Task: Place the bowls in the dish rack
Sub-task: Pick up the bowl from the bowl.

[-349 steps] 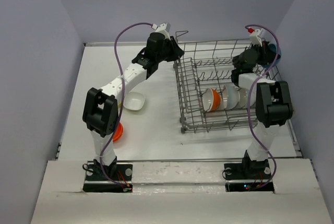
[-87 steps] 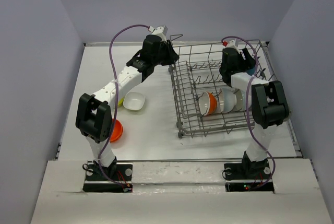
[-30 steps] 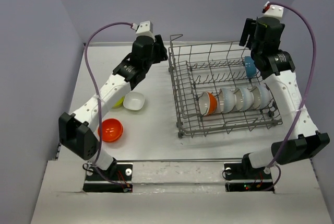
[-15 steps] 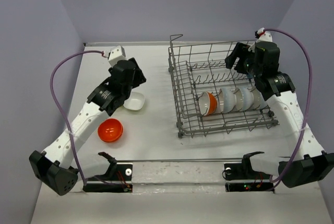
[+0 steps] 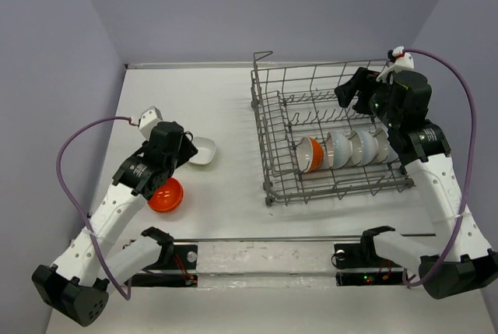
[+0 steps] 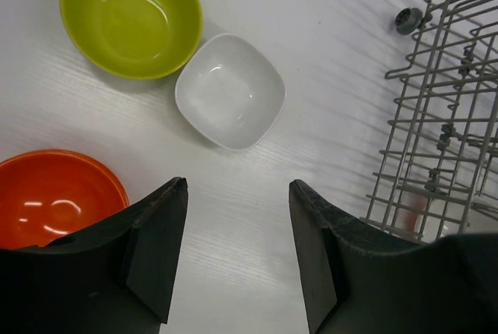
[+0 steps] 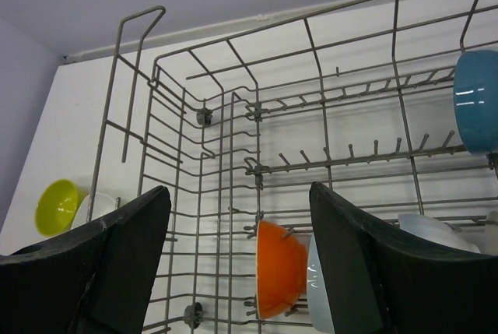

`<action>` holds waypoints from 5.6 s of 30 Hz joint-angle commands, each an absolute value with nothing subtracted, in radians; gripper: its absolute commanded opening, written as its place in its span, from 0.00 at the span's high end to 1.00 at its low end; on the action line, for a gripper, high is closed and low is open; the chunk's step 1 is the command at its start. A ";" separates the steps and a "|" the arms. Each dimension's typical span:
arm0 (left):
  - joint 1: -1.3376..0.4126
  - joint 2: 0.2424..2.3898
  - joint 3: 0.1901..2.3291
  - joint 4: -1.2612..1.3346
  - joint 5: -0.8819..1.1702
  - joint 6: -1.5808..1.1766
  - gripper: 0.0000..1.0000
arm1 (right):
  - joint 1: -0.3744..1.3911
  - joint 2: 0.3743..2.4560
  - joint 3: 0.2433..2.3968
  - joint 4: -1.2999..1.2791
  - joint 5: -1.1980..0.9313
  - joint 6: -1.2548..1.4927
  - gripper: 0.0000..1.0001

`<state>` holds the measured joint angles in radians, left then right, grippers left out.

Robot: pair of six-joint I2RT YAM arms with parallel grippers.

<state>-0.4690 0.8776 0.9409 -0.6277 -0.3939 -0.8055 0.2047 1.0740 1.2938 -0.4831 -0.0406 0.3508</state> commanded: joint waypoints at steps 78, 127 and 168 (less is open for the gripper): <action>-0.291 1.094 0.792 -0.724 -0.256 -0.773 0.56 | 0.265 1.060 1.243 -0.408 -0.071 0.304 0.21; -0.282 1.131 0.804 -0.683 -0.152 -0.721 0.91 | 0.265 1.068 1.233 -0.405 -0.080 0.298 0.21; -0.285 1.091 0.951 -0.816 -0.160 -0.684 1.00 | 0.265 1.078 1.230 -0.407 -0.095 0.298 0.21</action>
<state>-0.2859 1.1194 0.9707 -0.8452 -0.1726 -0.7052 0.2565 1.0859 1.2285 -0.4557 -0.0845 0.3096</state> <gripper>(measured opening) 0.076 0.786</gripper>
